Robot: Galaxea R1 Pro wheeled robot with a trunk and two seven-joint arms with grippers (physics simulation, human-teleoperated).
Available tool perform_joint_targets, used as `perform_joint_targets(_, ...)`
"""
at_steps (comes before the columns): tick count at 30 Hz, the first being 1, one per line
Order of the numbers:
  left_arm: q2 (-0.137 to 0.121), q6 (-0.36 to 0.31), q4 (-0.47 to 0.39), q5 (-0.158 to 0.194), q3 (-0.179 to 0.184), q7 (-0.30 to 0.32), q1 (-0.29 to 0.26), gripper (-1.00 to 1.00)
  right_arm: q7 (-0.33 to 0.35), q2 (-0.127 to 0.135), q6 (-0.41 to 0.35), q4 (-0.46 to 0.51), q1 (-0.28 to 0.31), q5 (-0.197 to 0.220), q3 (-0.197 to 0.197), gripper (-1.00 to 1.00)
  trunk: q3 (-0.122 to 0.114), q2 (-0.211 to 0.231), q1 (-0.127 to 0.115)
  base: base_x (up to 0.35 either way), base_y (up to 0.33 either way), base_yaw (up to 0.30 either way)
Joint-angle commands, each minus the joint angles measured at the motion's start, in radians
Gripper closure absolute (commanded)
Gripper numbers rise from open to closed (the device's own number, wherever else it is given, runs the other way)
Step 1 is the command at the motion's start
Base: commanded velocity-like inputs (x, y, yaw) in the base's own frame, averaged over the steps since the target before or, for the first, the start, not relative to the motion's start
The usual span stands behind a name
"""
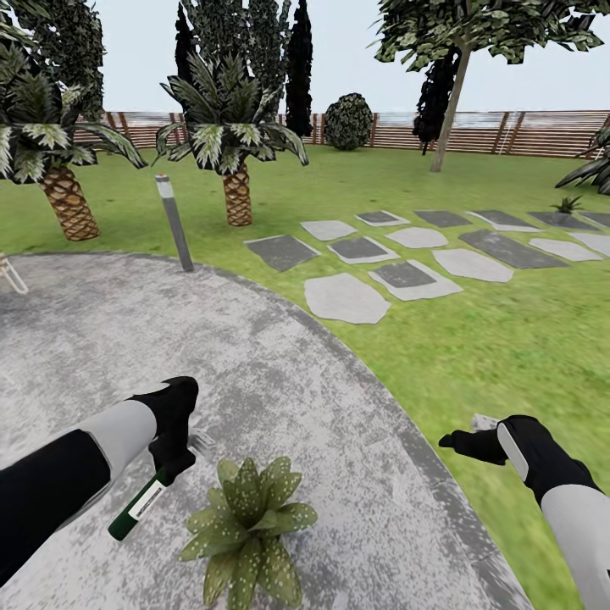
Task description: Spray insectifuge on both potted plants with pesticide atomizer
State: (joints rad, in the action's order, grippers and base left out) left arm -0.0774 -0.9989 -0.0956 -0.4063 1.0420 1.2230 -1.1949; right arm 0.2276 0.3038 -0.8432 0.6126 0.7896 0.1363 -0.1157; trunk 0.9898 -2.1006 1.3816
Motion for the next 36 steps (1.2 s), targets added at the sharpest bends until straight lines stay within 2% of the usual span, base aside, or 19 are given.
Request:
perform_joint_targets(1,-0.001,-0.007,-0.004,-0.011,-0.002,0.008,0.000,1.00,0.001,0.000,-0.005,0.001,0.000,0.003,-0.002,-1.00,0.001,0.000,0.000,0.000,0.000,0.000)
perform_joint_targets(5,-0.001,-0.007,-0.004,-0.011,-0.002,0.007,0.000,1.00,0.001,0.000,-0.005,0.001,0.000,0.003,-0.002,-1.00,0.001,0.000,0.000,-0.090,0.000,0.000)
perform_joint_targets(17,-0.001,-0.007,-0.001,-0.011,-0.002,0.007,0.000,1.00,0.001,0.000,-0.005,0.001,0.000,0.003,-0.002,-1.00,0.001,0.000,0.000,-0.297,0.000,0.000)
perform_joint_targets(27,-0.001,-0.007,-0.001,-0.011,-0.002,0.007,0.000,1.00,0.000,0.000,-0.005,0.001,0.000,0.003,-0.002,-1.00,0.001,0.000,0.000,-0.017,-0.146,0.000)
perform_joint_targets(36,-0.001,-0.007,-0.001,-0.011,0.000,0.007,0.000,1.00,0.001,0.000,-0.005,0.001,0.000,0.003,-0.002,-1.00,0.001,0.000,0.000,0.000,-0.010,0.000)
